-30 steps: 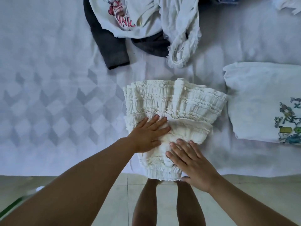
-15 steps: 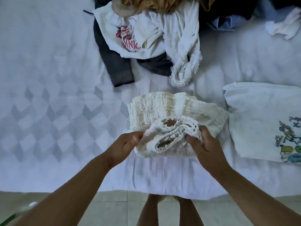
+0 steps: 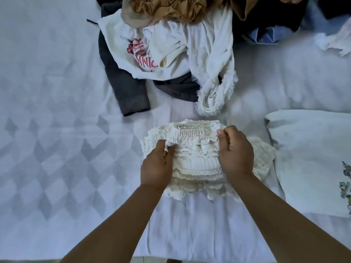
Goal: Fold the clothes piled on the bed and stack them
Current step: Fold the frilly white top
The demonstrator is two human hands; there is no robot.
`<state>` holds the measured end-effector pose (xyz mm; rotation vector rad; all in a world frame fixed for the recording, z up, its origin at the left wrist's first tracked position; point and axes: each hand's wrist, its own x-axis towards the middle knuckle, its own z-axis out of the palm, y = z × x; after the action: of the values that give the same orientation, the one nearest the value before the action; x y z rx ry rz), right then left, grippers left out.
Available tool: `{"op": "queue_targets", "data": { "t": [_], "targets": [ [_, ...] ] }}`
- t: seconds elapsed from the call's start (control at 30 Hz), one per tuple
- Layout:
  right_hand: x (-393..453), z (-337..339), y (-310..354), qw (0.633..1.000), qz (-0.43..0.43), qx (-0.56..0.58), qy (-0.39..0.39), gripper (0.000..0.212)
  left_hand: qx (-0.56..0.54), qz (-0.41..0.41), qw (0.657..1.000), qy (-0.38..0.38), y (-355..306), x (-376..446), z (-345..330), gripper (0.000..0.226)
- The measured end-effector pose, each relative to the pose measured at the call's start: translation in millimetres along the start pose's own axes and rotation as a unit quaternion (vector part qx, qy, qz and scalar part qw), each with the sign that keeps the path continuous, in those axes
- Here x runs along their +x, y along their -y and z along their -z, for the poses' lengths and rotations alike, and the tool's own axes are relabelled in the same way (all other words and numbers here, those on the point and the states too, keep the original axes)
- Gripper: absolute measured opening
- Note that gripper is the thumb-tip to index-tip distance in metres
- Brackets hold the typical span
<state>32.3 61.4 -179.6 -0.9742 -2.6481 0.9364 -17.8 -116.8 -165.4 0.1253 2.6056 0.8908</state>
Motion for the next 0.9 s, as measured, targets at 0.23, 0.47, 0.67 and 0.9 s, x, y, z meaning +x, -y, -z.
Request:
{"op": "queue_targets", "data": {
  "t": [0.23, 0.47, 0.67, 0.9],
  "targets": [
    [-1.2, -18.1, -9.6, 0.997, -0.047, -0.056, 0.004, 0.034, 0.026, 0.082, 0.996, -0.020, 6.0, 8.1, -22.8, 0.042],
    [-35.0, 8.1, -13.2, 0.968, -0.206, -0.140, 0.035, 0.108, -0.010, 0.273, 0.959, -0.077, 0.3, 6.4, -21.9, 0.110],
    [-21.7, 13.8, -4.1, 0.921, -0.364, -0.061, 0.122, 0.109, -0.085, 0.292, 0.952, 0.011, -5.0, 15.5, -9.8, 0.073],
    [-31.8, 45.8, -5.6, 0.931, -0.300, 0.074, 0.196, 0.082, -0.083, 0.155, 0.983, 0.057, -23.0, -5.7, 14.5, 0.031]
  ]
}}
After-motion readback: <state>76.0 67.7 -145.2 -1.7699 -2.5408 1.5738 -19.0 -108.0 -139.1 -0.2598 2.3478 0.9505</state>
